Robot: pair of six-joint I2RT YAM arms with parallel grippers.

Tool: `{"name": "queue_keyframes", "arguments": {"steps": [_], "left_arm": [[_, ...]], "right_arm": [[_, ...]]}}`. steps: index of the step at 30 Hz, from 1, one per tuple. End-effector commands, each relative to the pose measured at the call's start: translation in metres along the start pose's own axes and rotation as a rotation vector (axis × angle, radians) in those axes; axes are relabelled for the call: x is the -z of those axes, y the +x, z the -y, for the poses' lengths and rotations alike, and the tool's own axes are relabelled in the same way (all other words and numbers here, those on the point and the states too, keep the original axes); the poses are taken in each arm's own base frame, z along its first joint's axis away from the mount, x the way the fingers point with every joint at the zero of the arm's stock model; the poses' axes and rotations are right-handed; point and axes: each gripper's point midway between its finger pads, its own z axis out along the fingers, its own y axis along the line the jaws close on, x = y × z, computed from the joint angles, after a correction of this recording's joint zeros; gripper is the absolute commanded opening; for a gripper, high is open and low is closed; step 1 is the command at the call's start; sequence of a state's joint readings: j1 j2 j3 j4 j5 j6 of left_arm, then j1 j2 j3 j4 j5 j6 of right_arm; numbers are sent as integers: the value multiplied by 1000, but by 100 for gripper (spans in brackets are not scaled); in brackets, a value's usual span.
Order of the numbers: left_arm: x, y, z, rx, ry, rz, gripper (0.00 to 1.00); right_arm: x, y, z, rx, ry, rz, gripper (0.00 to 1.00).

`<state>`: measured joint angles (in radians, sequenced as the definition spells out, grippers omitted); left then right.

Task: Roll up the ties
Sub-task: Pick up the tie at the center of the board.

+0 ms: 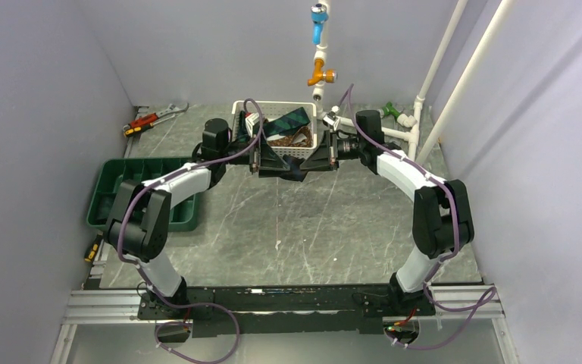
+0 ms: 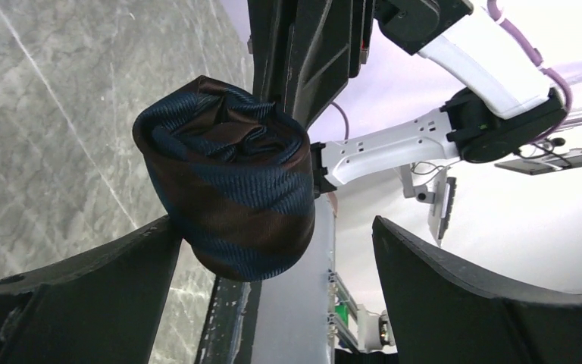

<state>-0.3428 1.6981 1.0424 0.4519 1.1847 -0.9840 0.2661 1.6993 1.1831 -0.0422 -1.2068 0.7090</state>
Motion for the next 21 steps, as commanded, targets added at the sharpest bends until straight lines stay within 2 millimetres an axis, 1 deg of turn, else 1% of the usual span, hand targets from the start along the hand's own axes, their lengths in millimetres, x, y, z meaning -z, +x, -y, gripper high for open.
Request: {"name": "queue_keyframes", "arguments": {"steps": [1, 5, 8, 11, 19, 21], "left_arm": [[-7, 1, 20, -43, 79, -22, 99], [-11, 2, 18, -32, 75, -32, 99], [-14, 3, 10, -7, 38, -42, 99], [-16, 3, 9, 0, 32, -42, 99], [-17, 1, 17, -17, 77, -32, 82], [-17, 1, 18, -18, 80, -31, 81]], "right_arm": [[3, 0, -28, 91, -54, 2, 0], [3, 0, -31, 96, -60, 3, 0], [1, 0, -35, 100, -72, 1, 0], [0, -1, -36, 103, -73, 2, 0], [-4, 1, -33, 87, -73, -8, 0], [-5, 1, -33, 85, -73, -11, 0]]}}
